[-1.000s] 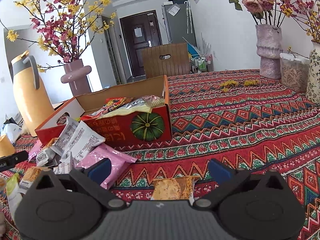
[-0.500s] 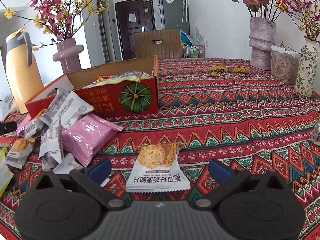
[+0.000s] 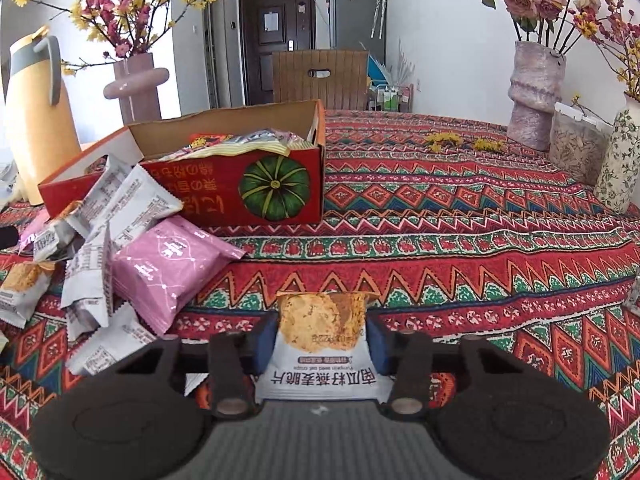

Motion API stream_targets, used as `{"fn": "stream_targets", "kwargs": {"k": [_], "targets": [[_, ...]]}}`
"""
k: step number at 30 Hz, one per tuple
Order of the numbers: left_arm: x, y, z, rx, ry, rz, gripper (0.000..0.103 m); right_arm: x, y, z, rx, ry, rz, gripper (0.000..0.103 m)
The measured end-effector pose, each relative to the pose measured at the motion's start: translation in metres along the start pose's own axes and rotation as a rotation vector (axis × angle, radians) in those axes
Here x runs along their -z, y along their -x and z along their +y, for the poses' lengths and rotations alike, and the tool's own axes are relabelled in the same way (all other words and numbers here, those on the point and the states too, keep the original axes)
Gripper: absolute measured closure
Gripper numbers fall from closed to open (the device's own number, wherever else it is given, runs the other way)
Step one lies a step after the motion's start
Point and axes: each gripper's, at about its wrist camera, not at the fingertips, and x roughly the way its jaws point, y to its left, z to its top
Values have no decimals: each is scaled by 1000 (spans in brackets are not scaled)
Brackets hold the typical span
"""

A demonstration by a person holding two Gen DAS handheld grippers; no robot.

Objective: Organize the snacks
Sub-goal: 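Grasp another white oat-crisp packet with the left tool while the right tool holds its packet, then carry both oat-crisp packets over the box and open both tools to drop them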

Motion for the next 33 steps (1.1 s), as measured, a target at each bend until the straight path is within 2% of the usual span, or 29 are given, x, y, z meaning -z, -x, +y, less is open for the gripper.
{"fn": "stream_targets", "kwargs": {"k": [8, 15, 21, 24, 26, 27, 28, 30, 33], "targets": [[-2, -1, -3, 21, -38, 62, 0, 1, 17, -2, -34, -47, -84, 62], [1, -6, -18, 66, -108, 208, 0, 5, 18, -4, -71, -73, -87, 62], [5, -15, -31, 46, -126, 265, 1, 8, 20, -4, -88, -78, -87, 62], [5, -16, -36, 49, -127, 284, 10, 9, 21, -5, -90, -83, -89, 62], [6, -17, -40, 47, -131, 297, 23, 9, 22, -6, -94, -85, -91, 62], [7, -18, -41, 55, -132, 307, 38, 9, 22, -6, -96, -86, -91, 62], [8, -19, -41, 62, -132, 315, 48, 10, 23, -6, -98, -86, -91, 62], [8, -16, -42, 64, -138, 303, 58, 10, 24, -6, -99, -86, -92, 62], [9, -11, -40, 74, -138, 288, 59, 10, 26, -8, -101, -89, -97, 62]]}}
